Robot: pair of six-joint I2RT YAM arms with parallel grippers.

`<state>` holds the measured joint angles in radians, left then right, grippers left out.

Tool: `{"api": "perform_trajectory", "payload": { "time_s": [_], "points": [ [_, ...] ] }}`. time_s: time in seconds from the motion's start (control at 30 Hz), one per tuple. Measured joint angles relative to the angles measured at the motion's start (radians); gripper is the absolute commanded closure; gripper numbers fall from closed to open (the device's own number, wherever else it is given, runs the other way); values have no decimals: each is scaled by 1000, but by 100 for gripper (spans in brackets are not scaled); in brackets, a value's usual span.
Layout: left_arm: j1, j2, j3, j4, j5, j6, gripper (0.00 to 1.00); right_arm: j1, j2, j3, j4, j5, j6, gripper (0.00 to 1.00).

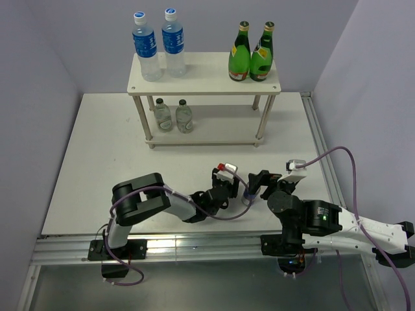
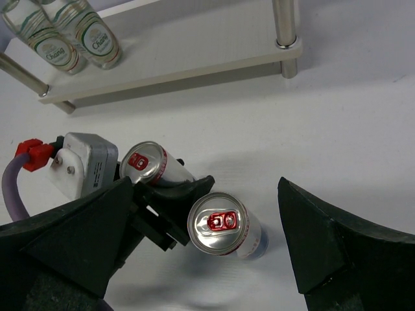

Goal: Place and organize the beverage onto the shelf

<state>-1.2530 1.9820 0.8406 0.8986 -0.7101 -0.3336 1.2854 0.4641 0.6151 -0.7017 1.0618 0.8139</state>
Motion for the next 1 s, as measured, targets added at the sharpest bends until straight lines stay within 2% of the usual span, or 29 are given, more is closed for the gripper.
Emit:
{"api": "perform_trajectory", "payload": {
  "time_s": [0.27,0.57,0.73,1.0],
  "points": [
    [153,-21,111,-102,95,75,100,0,-18,0,6,10,-4,0],
    [366,-14,381,-209,197,109,100,0,-23,0,7,-1,-15,0],
    [436,77,555,-234,235,111,100,1,-23,0,10,-4,-19,0],
    [492,204,633,-338,274,100,100,1,-24,0,15,-8,-24,0]
  ]
}}
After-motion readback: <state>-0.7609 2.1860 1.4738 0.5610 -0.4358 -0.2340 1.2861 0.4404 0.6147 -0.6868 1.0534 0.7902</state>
